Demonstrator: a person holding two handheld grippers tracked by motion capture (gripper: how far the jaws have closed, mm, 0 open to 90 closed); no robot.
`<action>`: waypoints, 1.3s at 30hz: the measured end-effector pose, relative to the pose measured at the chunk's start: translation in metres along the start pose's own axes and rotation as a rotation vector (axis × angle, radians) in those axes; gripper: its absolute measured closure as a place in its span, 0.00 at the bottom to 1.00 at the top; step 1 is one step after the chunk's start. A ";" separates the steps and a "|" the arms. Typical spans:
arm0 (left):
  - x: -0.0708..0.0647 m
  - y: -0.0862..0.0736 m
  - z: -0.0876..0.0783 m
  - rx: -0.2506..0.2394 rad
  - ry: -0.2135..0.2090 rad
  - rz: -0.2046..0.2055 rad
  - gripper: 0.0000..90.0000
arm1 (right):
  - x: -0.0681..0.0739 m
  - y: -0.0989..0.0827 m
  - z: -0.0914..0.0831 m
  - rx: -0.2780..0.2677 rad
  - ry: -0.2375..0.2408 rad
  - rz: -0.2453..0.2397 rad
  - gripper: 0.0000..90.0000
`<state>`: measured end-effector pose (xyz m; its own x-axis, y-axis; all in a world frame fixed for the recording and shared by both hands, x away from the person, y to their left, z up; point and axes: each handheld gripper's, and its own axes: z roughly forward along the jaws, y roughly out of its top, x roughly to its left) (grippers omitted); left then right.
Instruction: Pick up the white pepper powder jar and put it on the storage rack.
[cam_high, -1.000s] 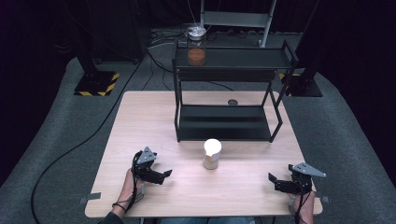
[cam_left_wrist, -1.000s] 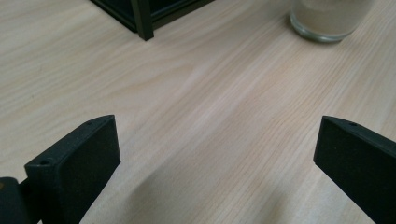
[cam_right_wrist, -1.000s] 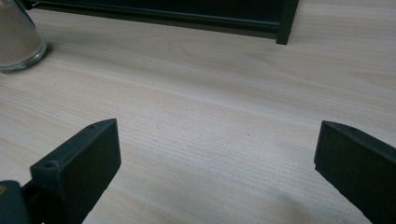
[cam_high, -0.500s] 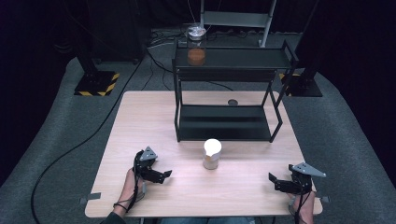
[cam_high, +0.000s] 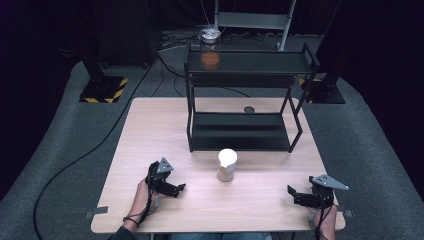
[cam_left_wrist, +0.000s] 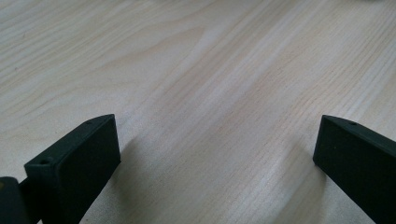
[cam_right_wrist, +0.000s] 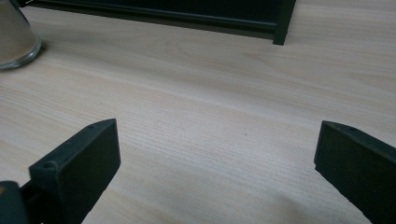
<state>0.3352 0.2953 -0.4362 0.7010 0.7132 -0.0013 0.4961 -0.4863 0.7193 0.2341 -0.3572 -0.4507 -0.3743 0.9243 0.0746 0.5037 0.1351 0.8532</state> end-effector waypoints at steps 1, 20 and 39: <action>0.000 0.000 0.000 0.001 0.001 0.000 0.00 | 0.001 0.000 0.000 0.000 -0.002 -0.001 0.00; -0.004 -0.001 -0.001 0.000 0.016 -0.012 0.00 | 0.001 0.001 0.001 0.007 0.000 -0.007 0.00; -0.004 -0.001 -0.001 0.001 0.015 -0.012 0.00 | 0.026 0.008 0.000 -0.036 -0.028 -0.065 0.00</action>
<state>0.3310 0.2933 -0.4360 0.6873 0.7264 -0.0001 0.5051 -0.4778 0.7187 0.2283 -0.3320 -0.4413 -0.3831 0.9237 0.0044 0.4506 0.1827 0.8738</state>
